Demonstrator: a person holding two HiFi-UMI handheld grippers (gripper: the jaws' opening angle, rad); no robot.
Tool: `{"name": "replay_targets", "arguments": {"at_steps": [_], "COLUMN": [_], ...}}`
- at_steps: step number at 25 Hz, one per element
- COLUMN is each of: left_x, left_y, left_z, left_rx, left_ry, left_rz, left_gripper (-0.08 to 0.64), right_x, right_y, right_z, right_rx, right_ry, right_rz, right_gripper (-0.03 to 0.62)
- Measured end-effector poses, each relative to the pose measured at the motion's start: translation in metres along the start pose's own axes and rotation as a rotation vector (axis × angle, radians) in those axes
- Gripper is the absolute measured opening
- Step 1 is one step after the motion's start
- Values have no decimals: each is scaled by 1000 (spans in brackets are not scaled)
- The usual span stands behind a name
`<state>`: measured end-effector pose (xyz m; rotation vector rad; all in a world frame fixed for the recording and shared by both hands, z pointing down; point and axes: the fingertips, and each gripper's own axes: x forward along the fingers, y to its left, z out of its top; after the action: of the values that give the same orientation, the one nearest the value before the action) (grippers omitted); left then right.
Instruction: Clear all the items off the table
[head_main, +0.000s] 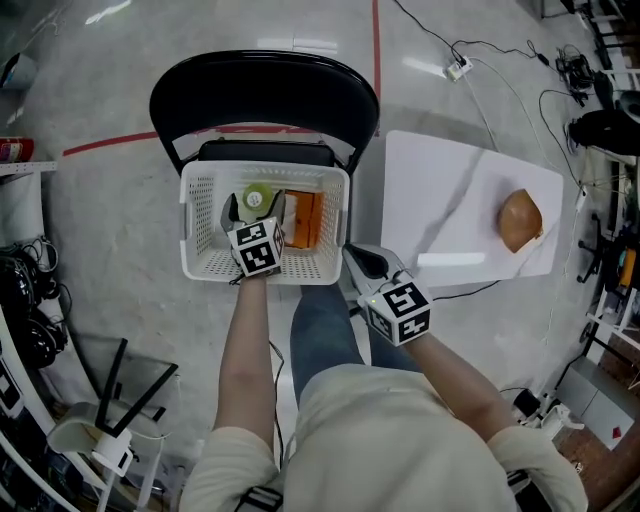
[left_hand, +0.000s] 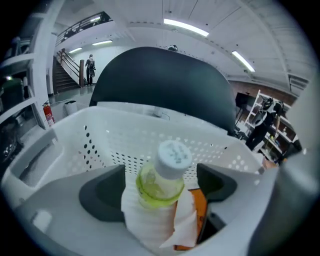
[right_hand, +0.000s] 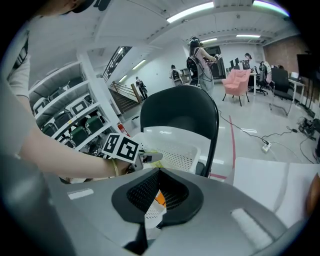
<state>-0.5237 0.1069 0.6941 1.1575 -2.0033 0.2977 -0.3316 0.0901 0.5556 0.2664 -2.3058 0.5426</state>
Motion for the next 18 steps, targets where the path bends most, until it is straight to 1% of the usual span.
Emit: {"name": "replay_targets", "arguments": {"at_steps": [7, 8, 10, 11, 13, 15, 18], "left_x": [-34, -40, -52, -58, -69, -79, -96], "left_y": [-13, -16, -22, -25, -31, -37, -41], "left_z": [26, 29, 34, 36, 41, 47, 55], "left_rx": [14, 14, 15, 17, 17, 7, -5], "left_ry": [-43, -47, -57, -62, -72, -86, -108], "left_rz": [-28, -32, -35, -37, -47, -51, -41], "left_gripper": [432, 408, 331, 305, 279, 234, 127], "right_x": [-13, -16, -22, -24, -29, -33, -40], "right_y": [10, 10, 10, 11, 9, 7, 6], "right_z": [16, 20, 25, 27, 32, 36, 40], "right_rx": [-28, -33, -39, -39, -36, -36, -38], "right_ry": [-50, -57, -74, -83, -97, -109, -124], "right_rz": [-1, 0, -3, -5, -13, -18, -24], "right_gripper": [-2, -2, -2, -2, -2, -2, -2]}}
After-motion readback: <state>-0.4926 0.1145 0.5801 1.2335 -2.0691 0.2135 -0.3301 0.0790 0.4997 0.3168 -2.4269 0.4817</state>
